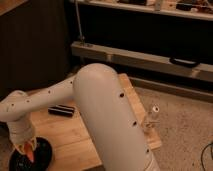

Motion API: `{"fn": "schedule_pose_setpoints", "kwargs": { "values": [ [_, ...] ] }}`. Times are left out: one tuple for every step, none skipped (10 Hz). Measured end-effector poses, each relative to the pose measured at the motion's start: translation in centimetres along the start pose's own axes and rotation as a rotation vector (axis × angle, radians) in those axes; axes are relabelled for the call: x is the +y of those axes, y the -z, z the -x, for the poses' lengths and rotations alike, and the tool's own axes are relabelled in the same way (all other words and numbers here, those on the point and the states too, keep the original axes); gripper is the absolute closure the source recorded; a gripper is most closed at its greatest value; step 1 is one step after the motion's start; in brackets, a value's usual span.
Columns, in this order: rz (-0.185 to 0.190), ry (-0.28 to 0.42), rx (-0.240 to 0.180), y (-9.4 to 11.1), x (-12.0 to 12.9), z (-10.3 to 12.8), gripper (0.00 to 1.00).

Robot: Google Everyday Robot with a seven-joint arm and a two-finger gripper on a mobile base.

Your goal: Place the pepper in the ceramic bowl

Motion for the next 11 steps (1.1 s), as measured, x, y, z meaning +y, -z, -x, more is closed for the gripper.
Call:
{"fn": "schedule_pose_setpoints", "kwargs": {
  "values": [
    [0.004, 0.003, -0.004, -0.3, -0.1, -0.1, 0.29],
    [0.009, 0.008, -0.01, -0.7, -0.3, -0.1, 0.21],
    [0.011, 0.009, -0.011, -0.7, -0.3, -0.1, 0.2],
    [0.014, 0.01, -0.011, -0.7, -0.4, -0.1, 0.2],
    [0.016, 0.012, -0.008, -0.5, -0.4, -0.2, 0.2],
    [0.017, 0.011, -0.006, -0.3, -0.5, -0.2, 0.2],
    [0.018, 0.011, -0.005, -0.1, -0.5, -0.2, 0.2],
    [0.019, 0.014, -0.006, 0.1, -0.6, -0.2, 0.2],
    [0.017, 0.017, -0.006, 0.3, -0.6, -0.2, 0.2],
    [0.008, 0.017, -0.009, 0.6, -0.6, -0.2, 0.2],
    [-0.012, 0.016, -0.013, 1.1, -0.4, -0.2, 0.2]
  ]
}}
